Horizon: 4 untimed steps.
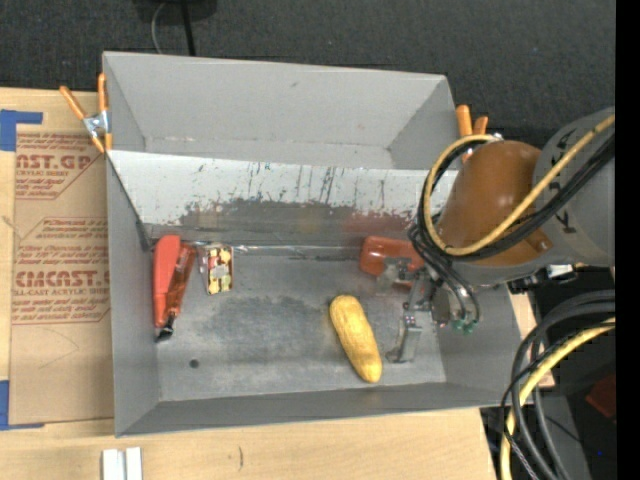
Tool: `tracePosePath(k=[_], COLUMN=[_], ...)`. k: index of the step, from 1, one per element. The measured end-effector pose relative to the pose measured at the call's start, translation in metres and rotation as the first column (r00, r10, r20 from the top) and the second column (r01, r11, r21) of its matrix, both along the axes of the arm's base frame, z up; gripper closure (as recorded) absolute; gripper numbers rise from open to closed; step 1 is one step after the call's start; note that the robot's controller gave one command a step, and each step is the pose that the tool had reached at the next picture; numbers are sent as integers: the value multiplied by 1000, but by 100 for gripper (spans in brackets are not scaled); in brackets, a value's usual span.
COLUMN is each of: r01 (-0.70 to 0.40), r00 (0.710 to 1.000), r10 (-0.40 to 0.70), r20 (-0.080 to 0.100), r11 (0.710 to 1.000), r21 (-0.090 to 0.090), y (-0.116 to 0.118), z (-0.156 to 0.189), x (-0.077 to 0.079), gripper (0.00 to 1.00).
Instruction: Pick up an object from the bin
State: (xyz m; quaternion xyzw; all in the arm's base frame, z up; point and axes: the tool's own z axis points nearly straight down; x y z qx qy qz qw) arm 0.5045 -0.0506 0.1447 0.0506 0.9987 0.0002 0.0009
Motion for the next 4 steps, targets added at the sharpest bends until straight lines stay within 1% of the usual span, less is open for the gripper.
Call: tracePosePath(k=[1,2,3,4], r01=[97,117,341,246], r00=[995,993,940,969], r10=[-97,-117,-341,-246], r20=[-3,-1,-2,-2], r11=[995,993,940,969], r21=[1,1,2,1], y=[17,27,21,24], z=[-16,-10,-55,-75], x=[-11,-24,-24,-24], gripper=[0,0,0,100])
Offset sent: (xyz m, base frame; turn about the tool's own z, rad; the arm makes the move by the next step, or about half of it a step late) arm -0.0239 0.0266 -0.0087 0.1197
